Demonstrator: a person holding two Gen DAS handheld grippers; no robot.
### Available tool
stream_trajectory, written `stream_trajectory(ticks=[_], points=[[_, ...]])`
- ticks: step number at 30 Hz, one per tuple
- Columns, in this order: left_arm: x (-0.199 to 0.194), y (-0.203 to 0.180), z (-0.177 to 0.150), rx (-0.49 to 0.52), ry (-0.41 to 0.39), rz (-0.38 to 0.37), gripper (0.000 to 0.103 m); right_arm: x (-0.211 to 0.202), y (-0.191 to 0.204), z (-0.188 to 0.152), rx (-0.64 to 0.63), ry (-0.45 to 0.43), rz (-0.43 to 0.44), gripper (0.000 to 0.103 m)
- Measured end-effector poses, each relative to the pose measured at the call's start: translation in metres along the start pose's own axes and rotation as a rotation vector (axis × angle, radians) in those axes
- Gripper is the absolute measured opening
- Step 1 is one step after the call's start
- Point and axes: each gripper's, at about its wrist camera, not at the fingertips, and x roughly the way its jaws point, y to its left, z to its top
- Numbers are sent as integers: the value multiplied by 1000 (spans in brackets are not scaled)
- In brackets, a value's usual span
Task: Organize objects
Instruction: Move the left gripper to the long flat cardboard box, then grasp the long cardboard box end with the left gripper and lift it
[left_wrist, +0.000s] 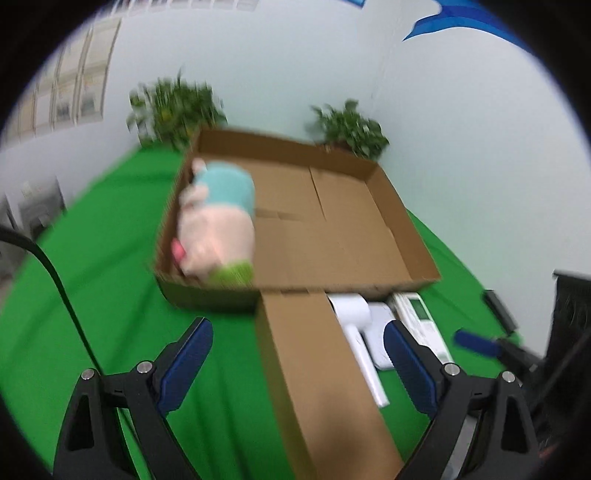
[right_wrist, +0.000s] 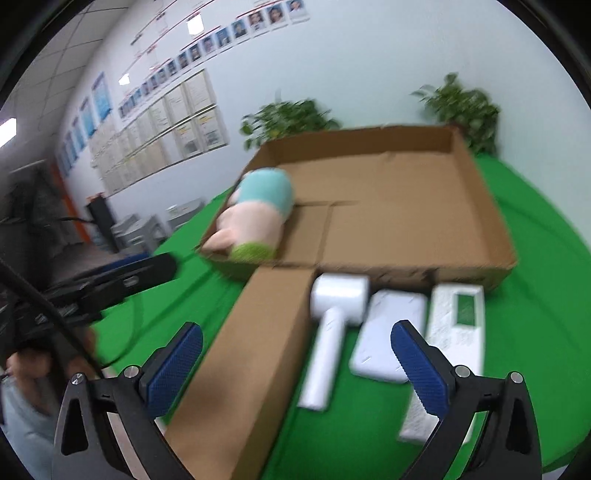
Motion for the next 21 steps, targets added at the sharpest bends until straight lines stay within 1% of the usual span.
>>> stream_trajectory(ticks=[1,4,7,9,11,12,13,14,15,17,21], points=[[8,5,-4,-24,38,-25,94,1,4,-9,-4,31,57,103],[28,13,-21,-57,126,-74,94,13,14,-34,-23,120,143,103],[46,18,-35,-91,199,-147,93,27,17,-53,8,198,161,103],[54,17,-43,-95,240,-174,93,36,19,-60,28,230,164,103],[60,14,-50,-86,283,-196,89,45,22,-65,31,262,157,103],[63,12,-54,-79,306,-205,83,48,23,-65,31,268,157,103],[67,9,-58,-71,332,-210,81,52,25,-65,33,275,160,103],[70,8,-60,-68,341,-210,81,54,26,-65,34,282,162,103],[69,9,-60,-77,338,-212,81,57,27,-65,34,288,160,103],[70,11,-61,-99,356,-222,80,63,30,-65,34,297,156,103],[67,13,-64,-109,364,-233,80,67,36,-68,47,314,176,103]])
